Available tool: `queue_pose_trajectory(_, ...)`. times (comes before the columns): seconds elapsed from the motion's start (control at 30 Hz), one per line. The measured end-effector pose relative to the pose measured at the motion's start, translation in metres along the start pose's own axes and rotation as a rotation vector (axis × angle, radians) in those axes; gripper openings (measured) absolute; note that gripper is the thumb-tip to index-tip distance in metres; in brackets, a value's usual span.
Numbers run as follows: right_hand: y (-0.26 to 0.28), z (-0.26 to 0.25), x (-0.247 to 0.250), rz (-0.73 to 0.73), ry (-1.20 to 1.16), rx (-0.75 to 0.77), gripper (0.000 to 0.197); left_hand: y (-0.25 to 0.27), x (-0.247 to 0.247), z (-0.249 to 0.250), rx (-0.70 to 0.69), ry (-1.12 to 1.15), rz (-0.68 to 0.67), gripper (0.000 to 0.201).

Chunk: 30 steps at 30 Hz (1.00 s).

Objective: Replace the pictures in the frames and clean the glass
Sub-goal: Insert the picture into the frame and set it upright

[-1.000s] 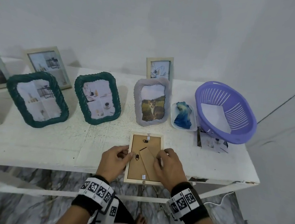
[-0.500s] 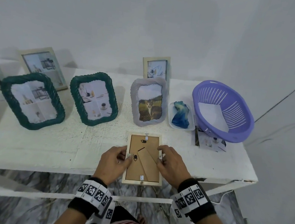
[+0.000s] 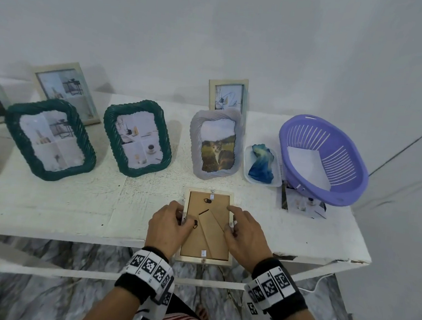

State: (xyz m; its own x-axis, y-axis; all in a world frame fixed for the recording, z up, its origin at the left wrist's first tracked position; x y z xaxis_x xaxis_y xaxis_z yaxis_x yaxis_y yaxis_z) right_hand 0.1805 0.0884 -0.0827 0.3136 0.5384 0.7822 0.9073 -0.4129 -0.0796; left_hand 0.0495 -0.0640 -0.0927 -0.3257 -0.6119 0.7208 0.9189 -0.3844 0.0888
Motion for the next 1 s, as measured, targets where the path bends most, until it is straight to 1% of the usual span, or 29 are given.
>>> queue_pose_trajectory(0.13,-0.019,-0.004,0.009,-0.024,0.082,-0.036,0.038,-0.002,0.003,-0.007,-0.032,0.075,-0.036,0.024)
queue_pose_trajectory(0.23,-0.044,-0.01,0.016,-0.011,0.189,-0.024,0.034,-0.004,0.009,-0.012,-0.029,0.189,-0.105,0.03)
queue_pose_trajectory(0.3,-0.061,-0.014,0.019,-0.054,0.251,-0.01,0.035,-0.005,0.011,-0.016,-0.008,0.267,-0.151,0.032)
queue_pose_trajectory(0.37,-0.078,-0.017,0.019,-0.13,0.308,-0.002,0.037,-0.006,0.012,-0.019,-0.005,0.294,-0.177,0.033)
queue_pose_trajectory(0.5,-0.104,-0.018,0.018,-0.347,0.373,0.046,0.033,-0.006,0.012,-0.02,-0.016,0.336,-0.181,0.032)
queue_pose_trajectory(0.53,-0.108,-0.017,0.018,-0.38,0.372,0.068,0.031,-0.006,0.012,-0.02,-0.02,0.339,-0.179,0.031)
queue_pose_trajectory(0.63,-0.116,-0.015,0.02,-0.417,0.354,0.103,0.028,-0.007,0.012,-0.022,-0.03,0.343,-0.178,0.03)
queue_pose_trajectory(0.77,-0.12,-0.014,0.022,-0.433,0.327,0.134,0.026,-0.007,0.011,-0.022,-0.045,0.363,-0.182,0.029)
queue_pose_trajectory(0.87,-0.125,-0.018,0.02,-0.466,0.366,0.188,0.026,-0.008,0.011,-0.024,-0.051,0.381,-0.189,0.028)
queue_pose_trajectory(1.0,-0.131,-0.021,0.019,-0.512,0.429,0.205,0.028,-0.009,0.011,-0.025,-0.064,0.387,-0.199,0.028)
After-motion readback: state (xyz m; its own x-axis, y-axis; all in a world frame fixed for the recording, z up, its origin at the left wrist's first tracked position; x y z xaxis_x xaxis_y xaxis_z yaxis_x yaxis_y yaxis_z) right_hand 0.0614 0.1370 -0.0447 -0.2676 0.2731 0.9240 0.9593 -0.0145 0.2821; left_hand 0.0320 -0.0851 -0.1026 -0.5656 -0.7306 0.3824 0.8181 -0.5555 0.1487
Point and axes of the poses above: each hand's wrist, its own y-axis away from the middle knuckle, its own x-axis out of the back of the hand, z = x × y, the point moved 1 cm from there along -y, towards the middle knuckle, and after that the axes turned 4 degrees about x, right-handed, at the moved point
